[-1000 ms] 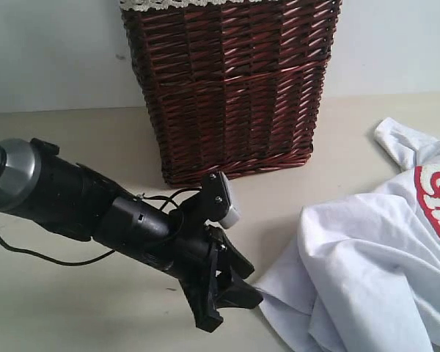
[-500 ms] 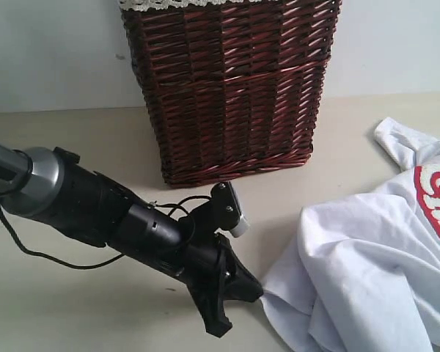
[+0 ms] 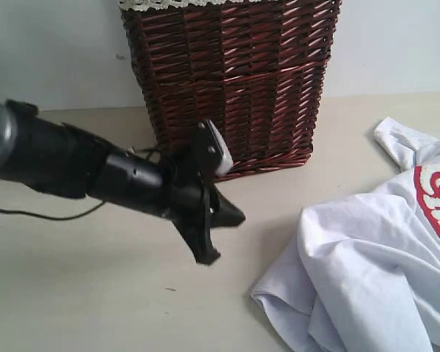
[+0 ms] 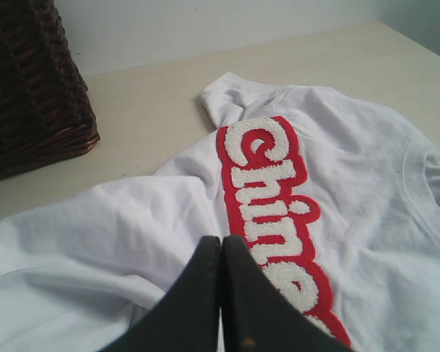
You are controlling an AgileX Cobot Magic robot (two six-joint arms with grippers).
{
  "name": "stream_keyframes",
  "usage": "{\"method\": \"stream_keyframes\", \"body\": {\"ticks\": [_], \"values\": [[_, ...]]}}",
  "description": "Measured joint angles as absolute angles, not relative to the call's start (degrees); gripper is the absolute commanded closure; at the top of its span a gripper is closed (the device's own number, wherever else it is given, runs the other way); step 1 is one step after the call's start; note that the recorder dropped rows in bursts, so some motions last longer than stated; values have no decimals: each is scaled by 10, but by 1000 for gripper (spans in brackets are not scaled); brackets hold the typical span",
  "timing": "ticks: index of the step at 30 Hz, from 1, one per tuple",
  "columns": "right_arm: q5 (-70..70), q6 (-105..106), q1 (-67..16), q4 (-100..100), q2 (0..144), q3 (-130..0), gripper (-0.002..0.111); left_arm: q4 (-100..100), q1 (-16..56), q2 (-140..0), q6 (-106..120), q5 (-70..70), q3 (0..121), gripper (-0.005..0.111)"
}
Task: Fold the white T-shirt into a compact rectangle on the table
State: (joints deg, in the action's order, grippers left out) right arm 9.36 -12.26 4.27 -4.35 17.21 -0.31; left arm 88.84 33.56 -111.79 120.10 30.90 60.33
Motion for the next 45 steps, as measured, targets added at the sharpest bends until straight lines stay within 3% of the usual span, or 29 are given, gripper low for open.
{"method": "stream_keyframes", "body": {"ticks": [5, 7, 13, 16, 26, 34, 37, 40, 45], "values": [[93, -123, 43, -44, 172, -3, 108, 891, 286, -1064, 1185, 401, 638, 106], [93, -123, 43, -44, 172, -3, 108, 892, 282, -1058, 1178, 439, 640, 101], [93, -123, 43, -44, 172, -3, 108, 878, 311, -1132, 1171, 467, 630, 50], [93, -123, 43, -44, 172, -3, 108, 875, 335, -1175, 1170, 464, 626, 39], [93, -123, 43, -44, 172, -3, 108, 873, 401, -1211, 1194, 435, 626, 68], [93, -123, 43, -44, 172, -3, 108, 872, 409, -1225, 1199, 370, 628, 68], [93, -123, 43, -44, 172, -3, 108, 871, 409, -1225, 1199, 360, 628, 82], [93, -123, 43, -44, 172, -3, 108, 869, 409, -1225, 1199, 339, 628, 106], [93, -123, 43, -44, 172, -3, 108, 867, 410, -1225, 1199, 311, 632, 107]]}}
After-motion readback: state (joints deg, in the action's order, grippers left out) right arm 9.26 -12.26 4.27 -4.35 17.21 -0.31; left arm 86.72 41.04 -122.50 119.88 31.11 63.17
